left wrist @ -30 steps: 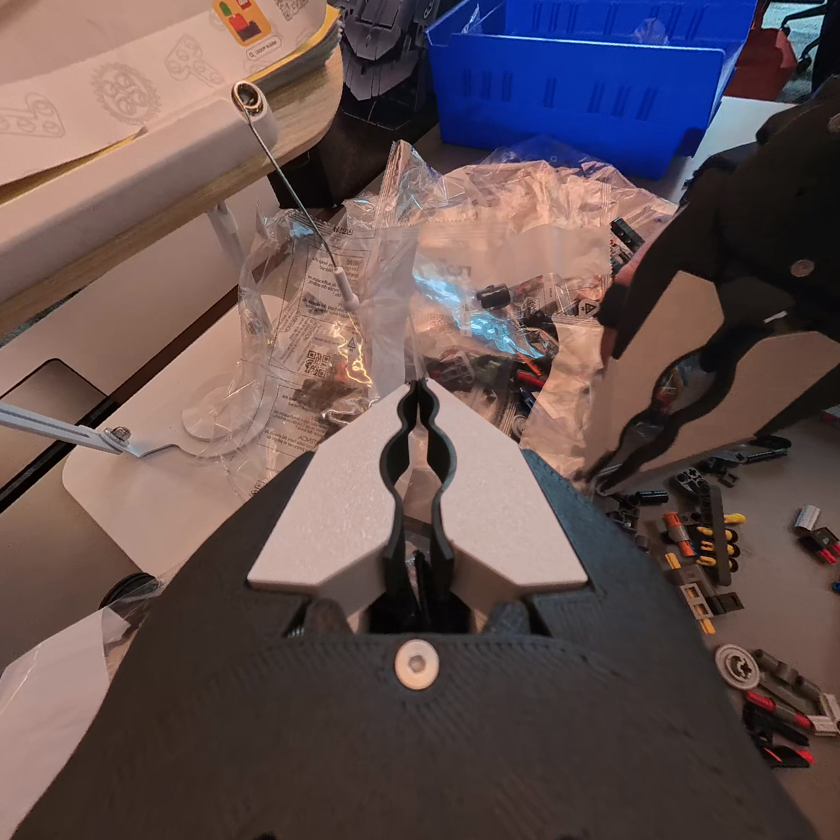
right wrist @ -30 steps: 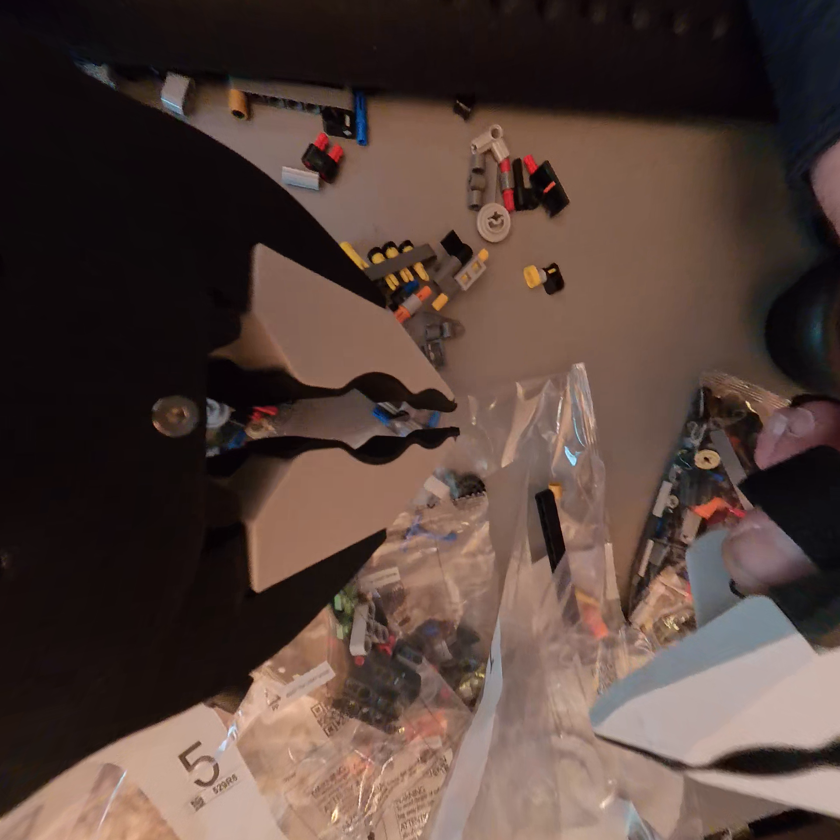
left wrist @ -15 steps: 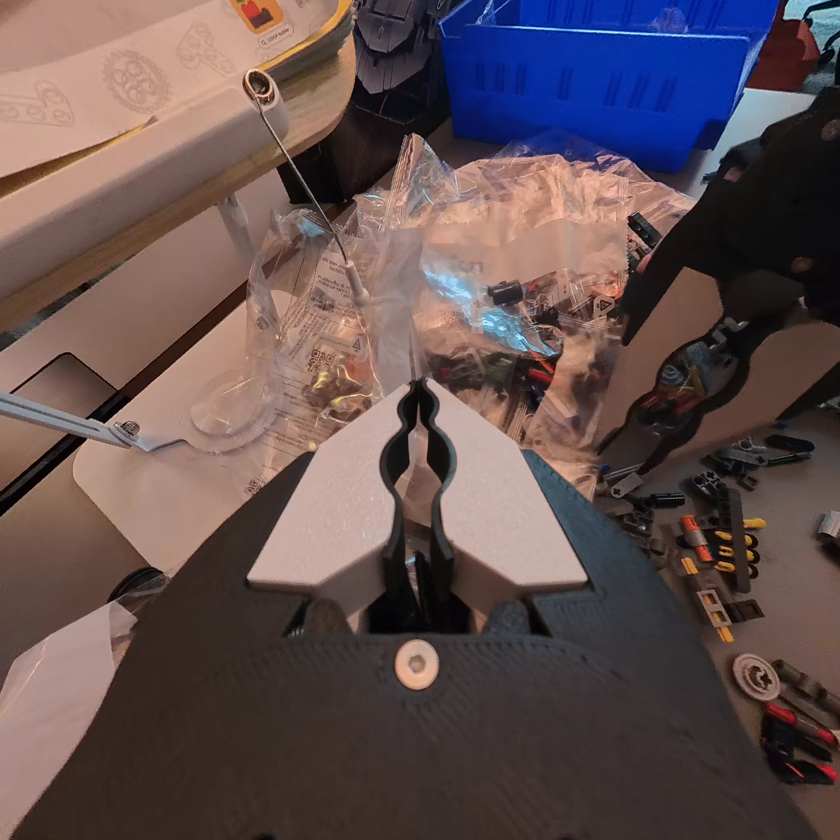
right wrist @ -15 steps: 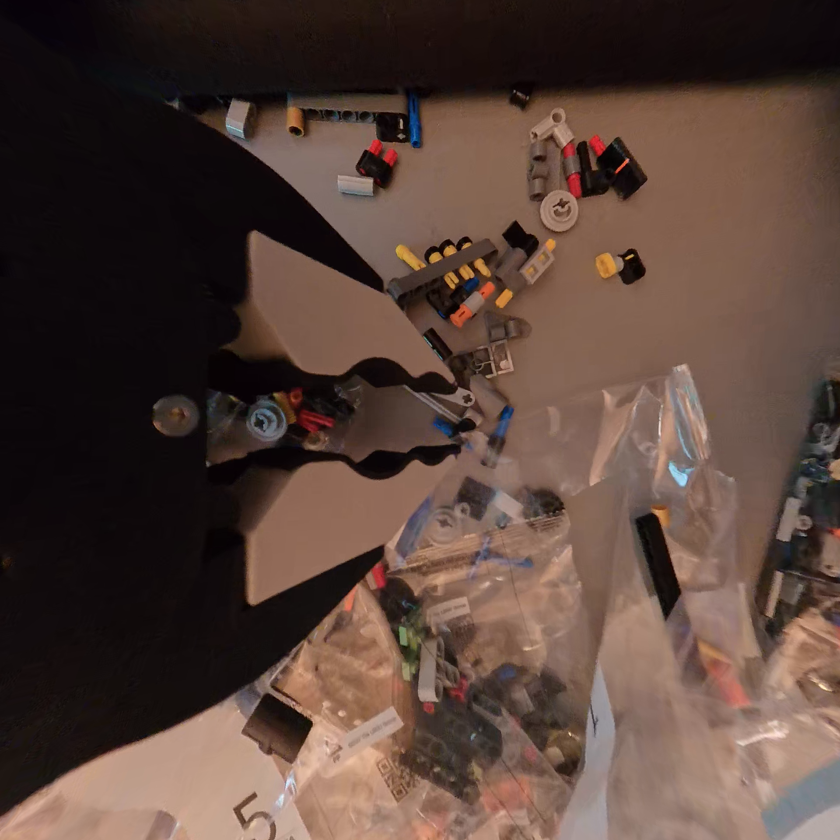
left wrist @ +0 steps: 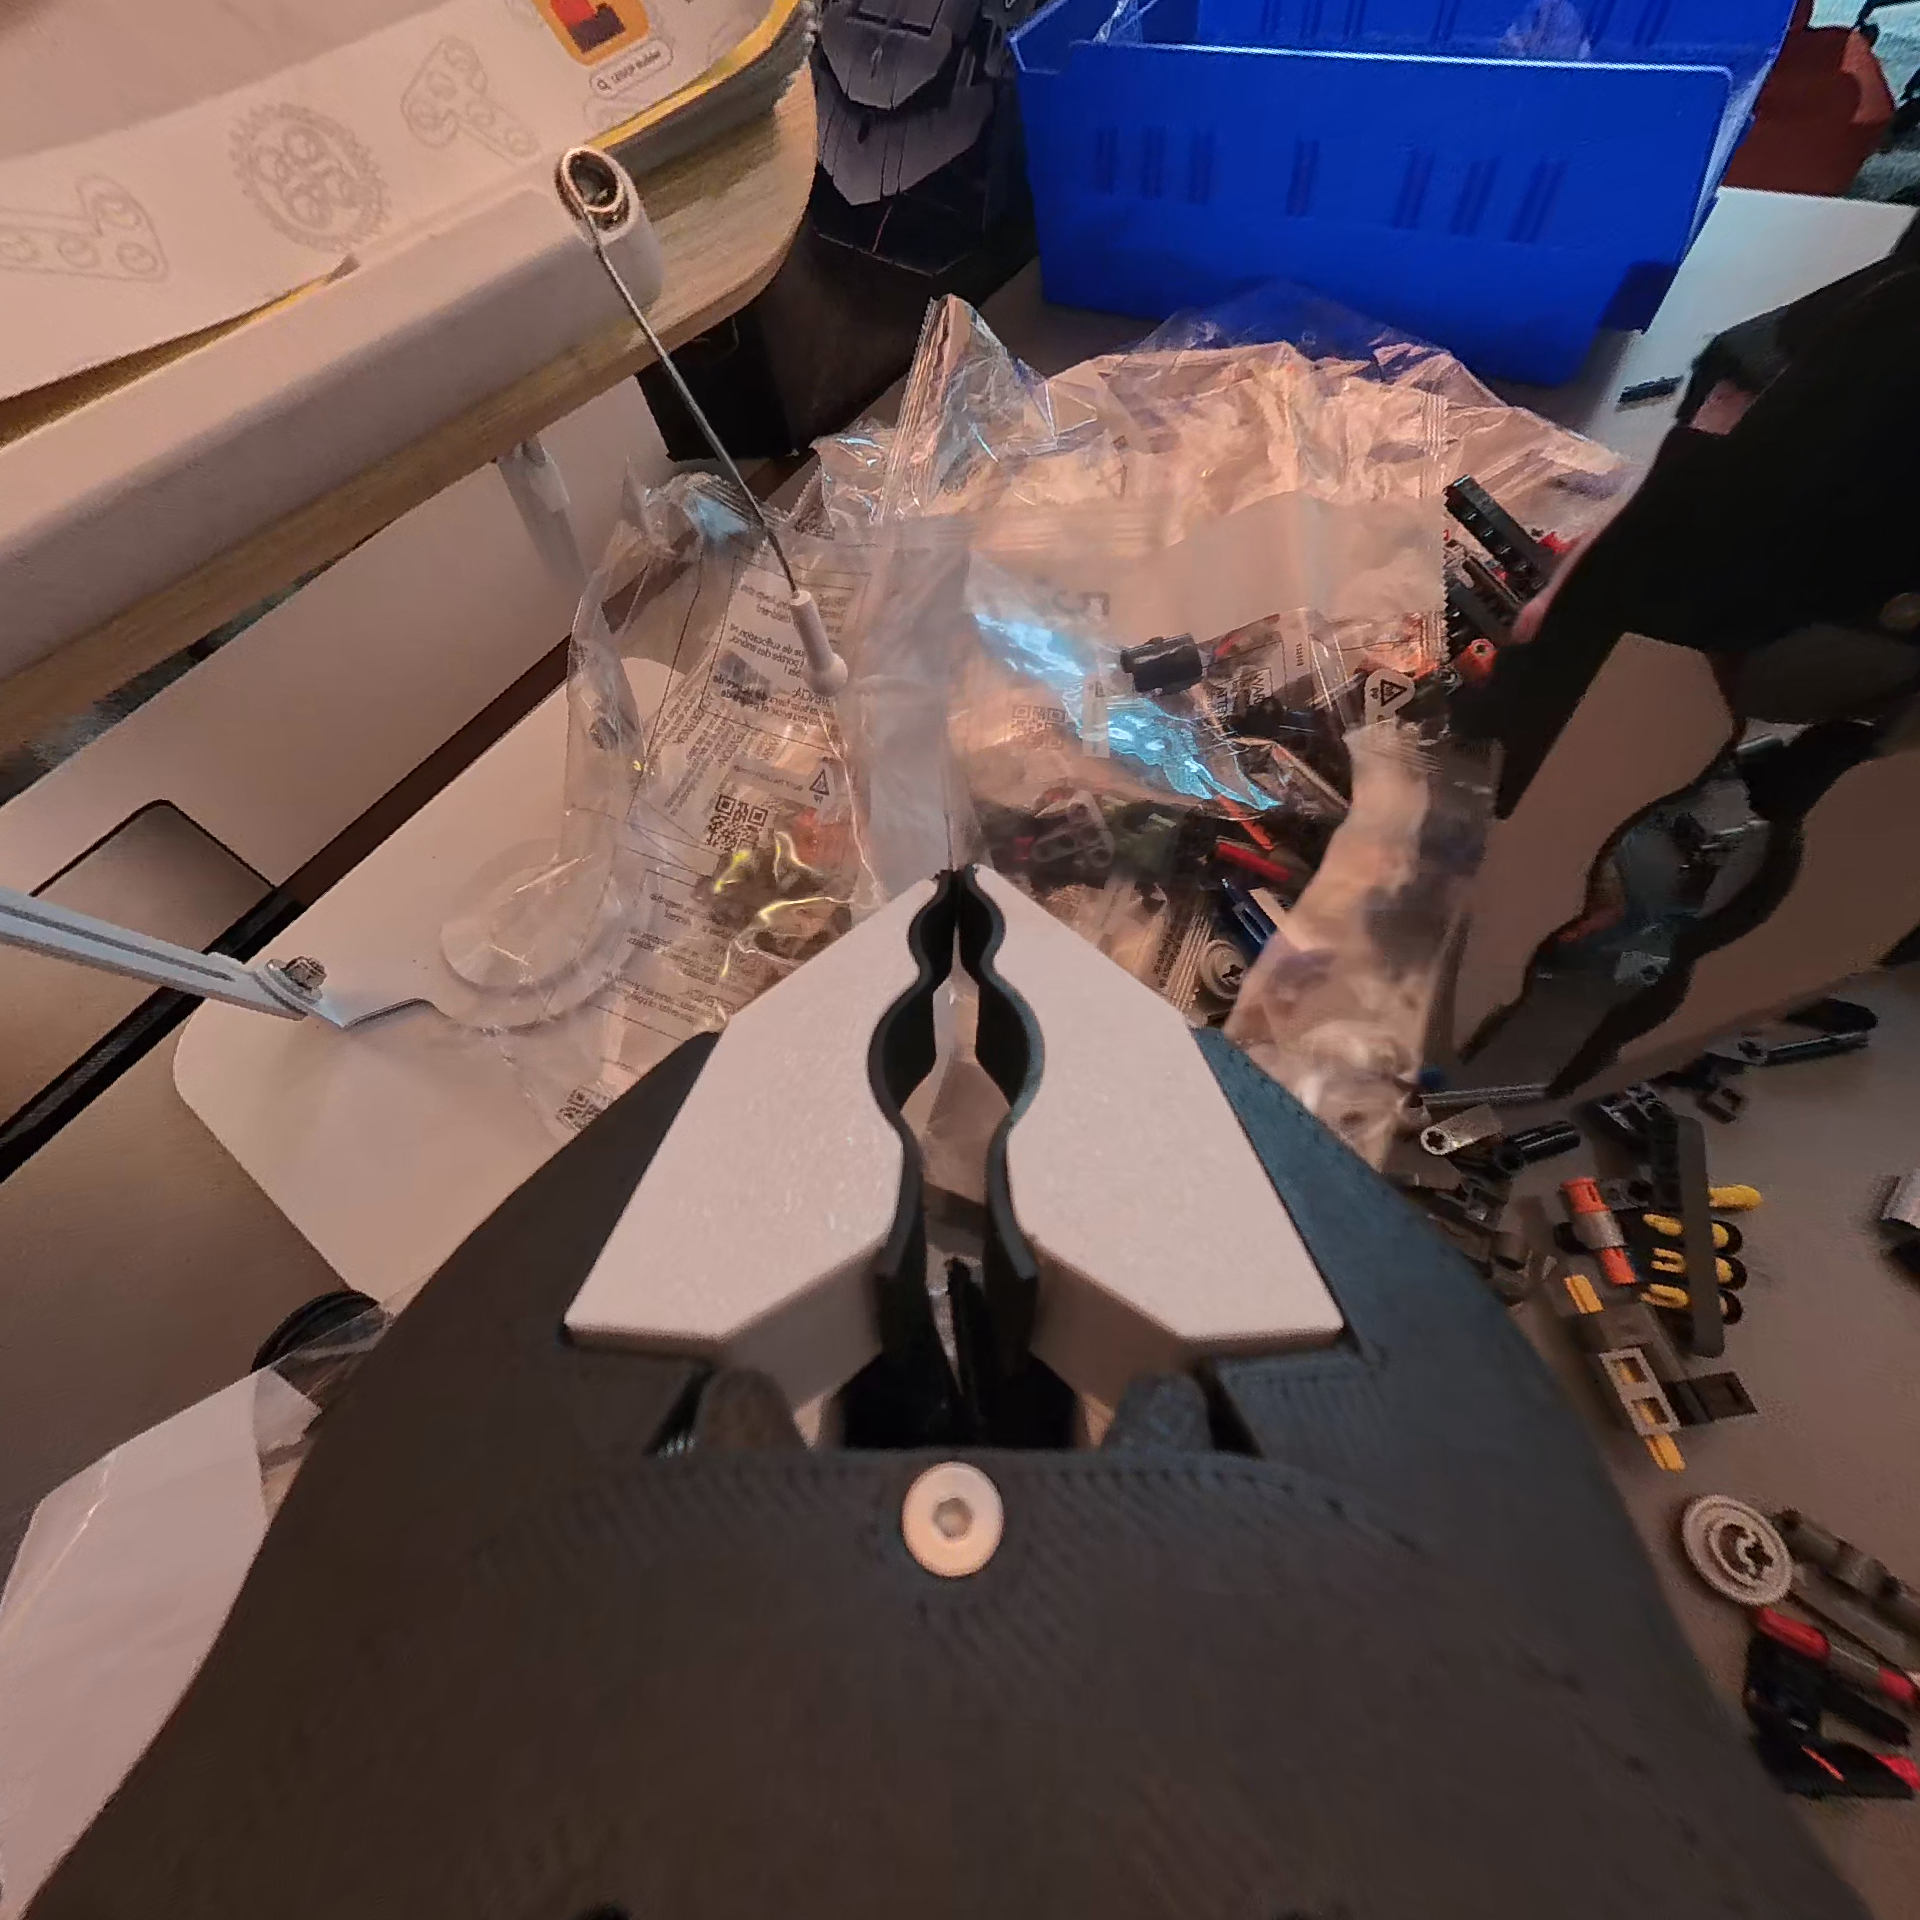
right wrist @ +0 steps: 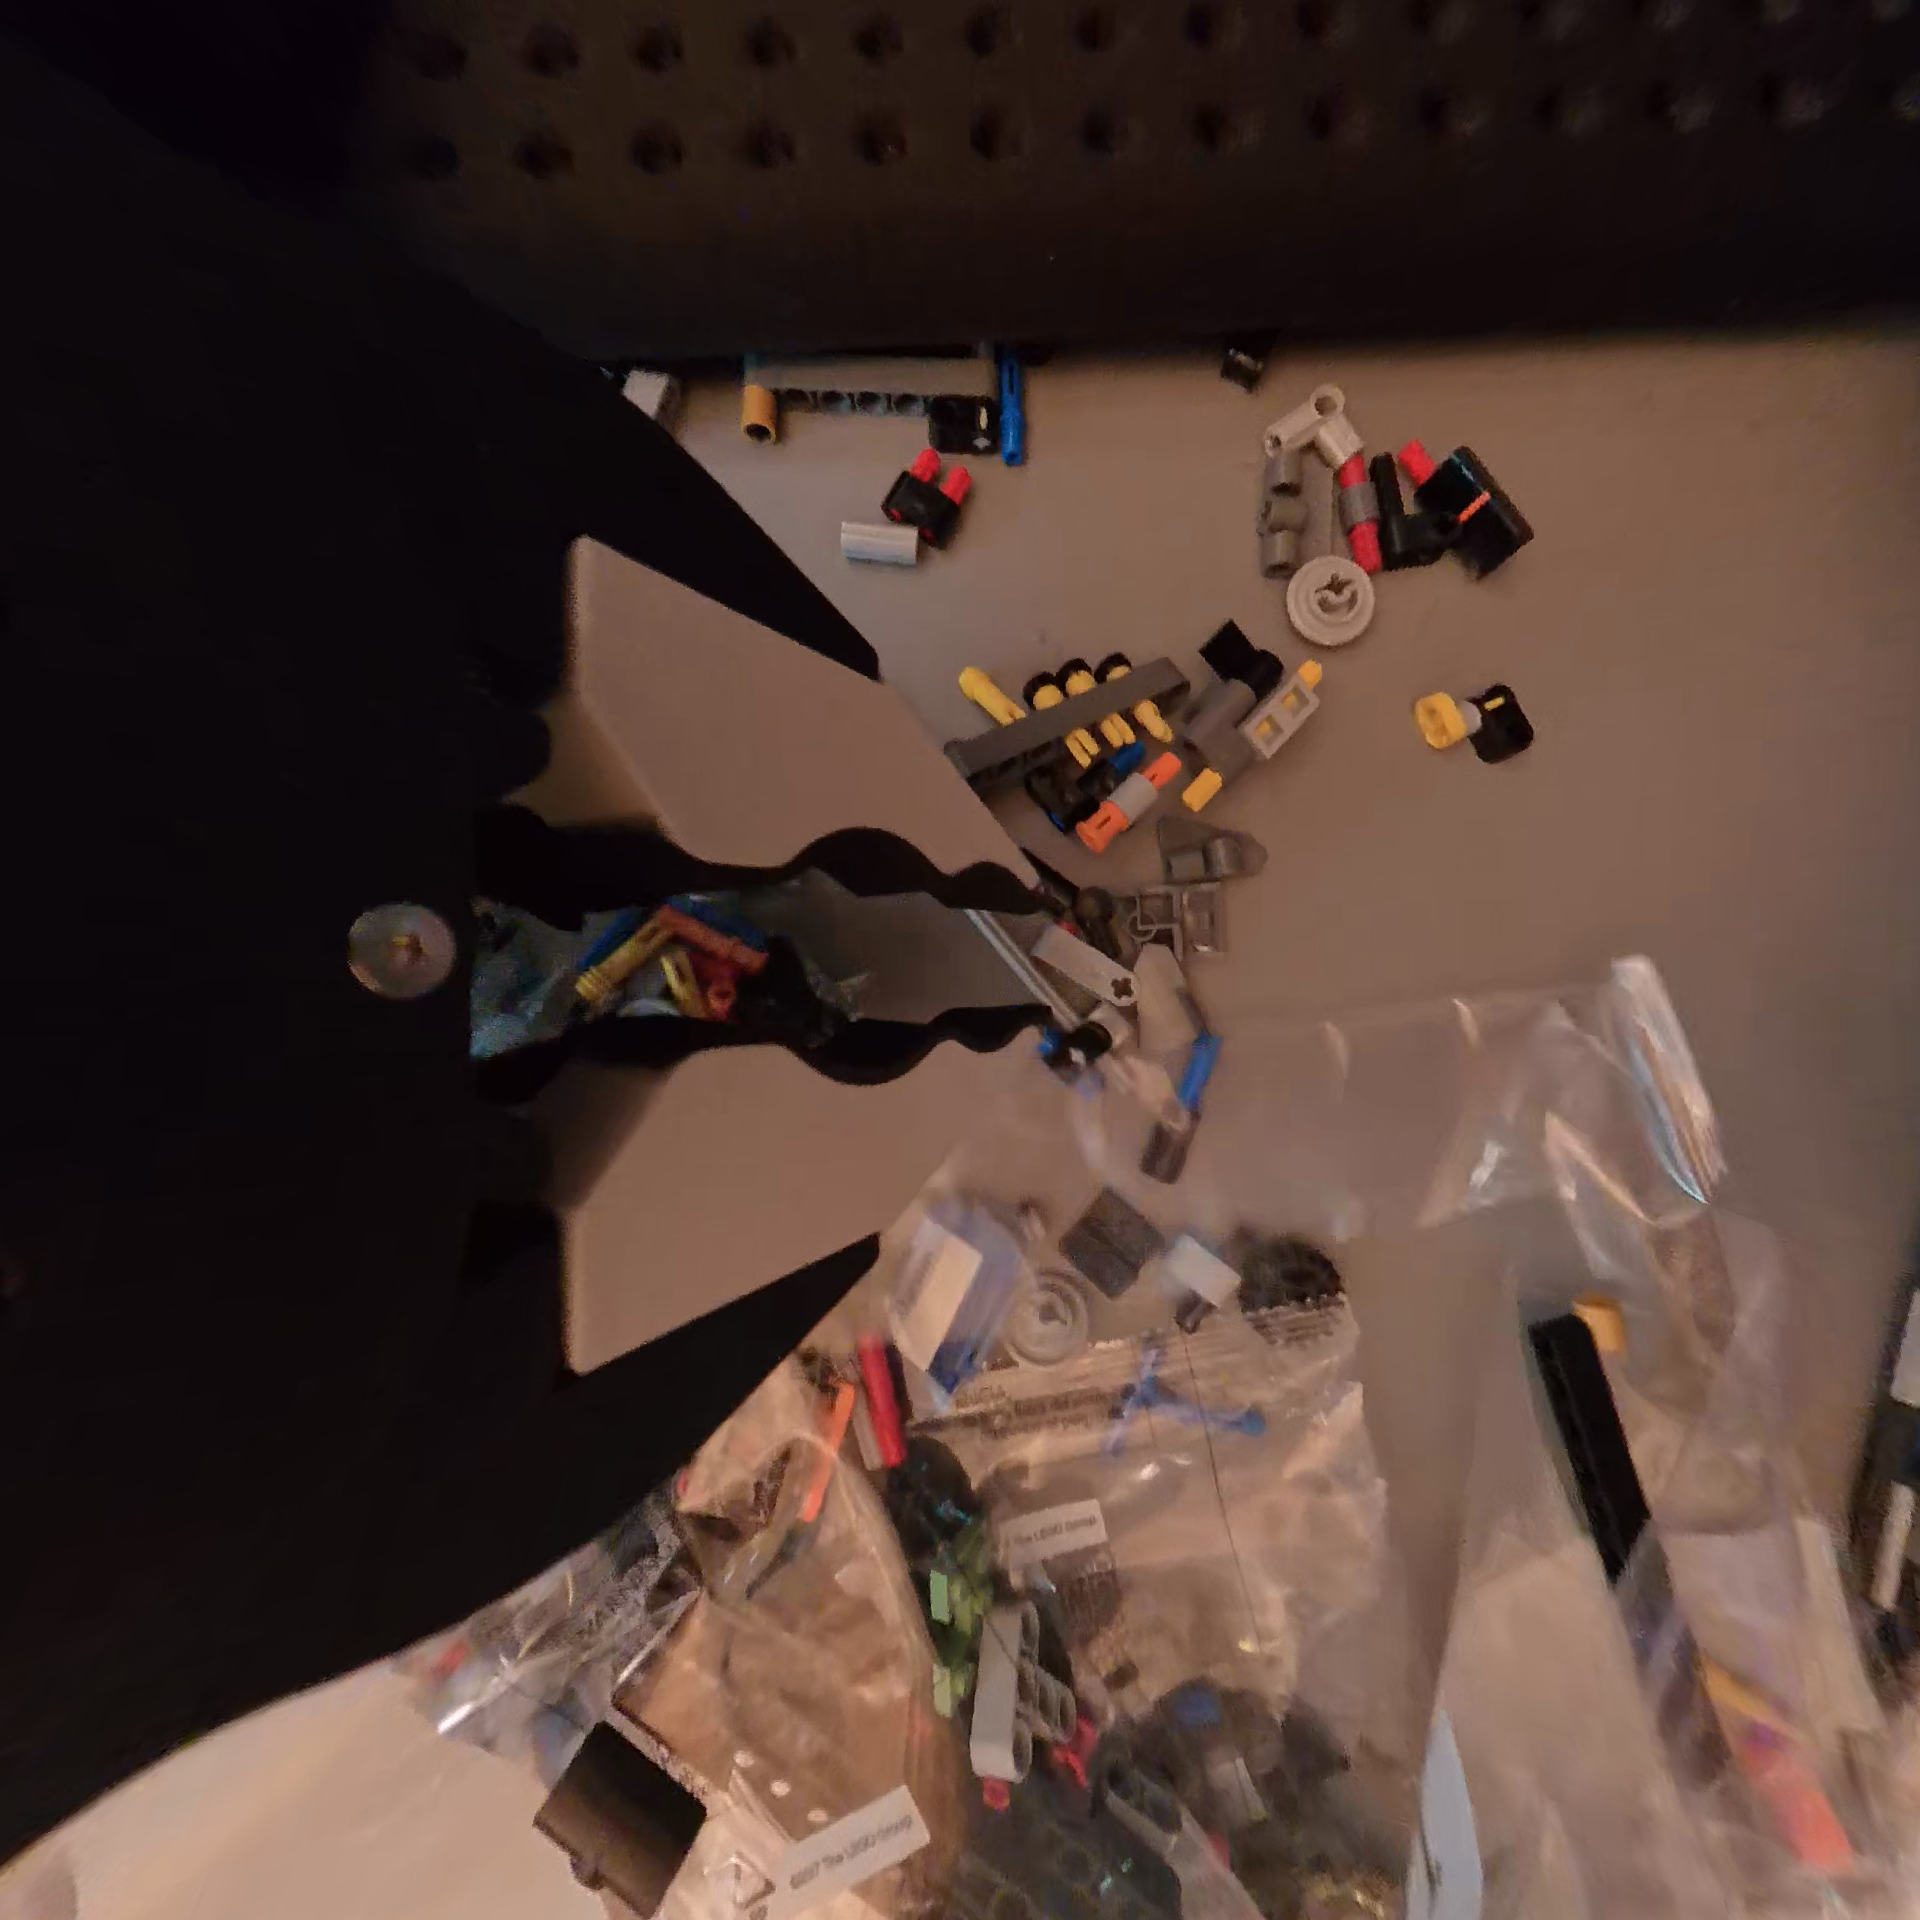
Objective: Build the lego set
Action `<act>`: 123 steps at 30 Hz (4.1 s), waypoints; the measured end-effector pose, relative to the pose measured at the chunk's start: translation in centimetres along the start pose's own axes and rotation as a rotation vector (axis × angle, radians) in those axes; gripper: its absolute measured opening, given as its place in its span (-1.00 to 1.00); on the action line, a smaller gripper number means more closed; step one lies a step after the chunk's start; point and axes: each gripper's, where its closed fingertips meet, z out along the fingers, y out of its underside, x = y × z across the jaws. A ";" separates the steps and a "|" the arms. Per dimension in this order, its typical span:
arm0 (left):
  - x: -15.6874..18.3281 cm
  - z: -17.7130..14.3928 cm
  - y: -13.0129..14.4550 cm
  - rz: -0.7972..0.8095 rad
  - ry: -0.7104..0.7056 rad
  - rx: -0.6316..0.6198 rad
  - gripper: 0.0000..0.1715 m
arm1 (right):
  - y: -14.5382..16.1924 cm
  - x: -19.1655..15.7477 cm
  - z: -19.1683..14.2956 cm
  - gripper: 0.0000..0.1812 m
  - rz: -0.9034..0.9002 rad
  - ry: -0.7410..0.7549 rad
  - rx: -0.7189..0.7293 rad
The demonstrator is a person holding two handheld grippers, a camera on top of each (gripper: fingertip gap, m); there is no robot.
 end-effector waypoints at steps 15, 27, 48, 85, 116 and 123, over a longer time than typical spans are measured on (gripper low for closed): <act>-0.1 0.1 0.1 -0.001 -0.005 -0.004 -1.00 | 0.4 1.8 1.8 -0.79 0.027 0.077 -0.052; 0.0 0.1 0.2 -0.003 0.002 -0.005 -1.00 | 0.4 1.5 1.5 -0.95 0.012 0.059 -0.029; 2.1 -1.0 -1.1 0.067 0.101 0.049 -0.72 | -4.2 1.1 -2.7 -0.95 -0.058 0.075 0.296; 10.0 -1.5 0.6 0.139 0.528 0.000 -0.96 | -5.5 3.1 -3.9 -0.96 -0.179 0.308 0.323; 10.1 -2.1 -0.1 0.480 0.366 0.063 -0.96 | -5.8 2.8 -5.1 -0.97 -0.094 0.226 0.423; 10.4 -1.9 0.4 0.487 0.373 0.037 -0.69 | -5.9 2.9 -5.5 -0.97 -0.083 0.229 0.444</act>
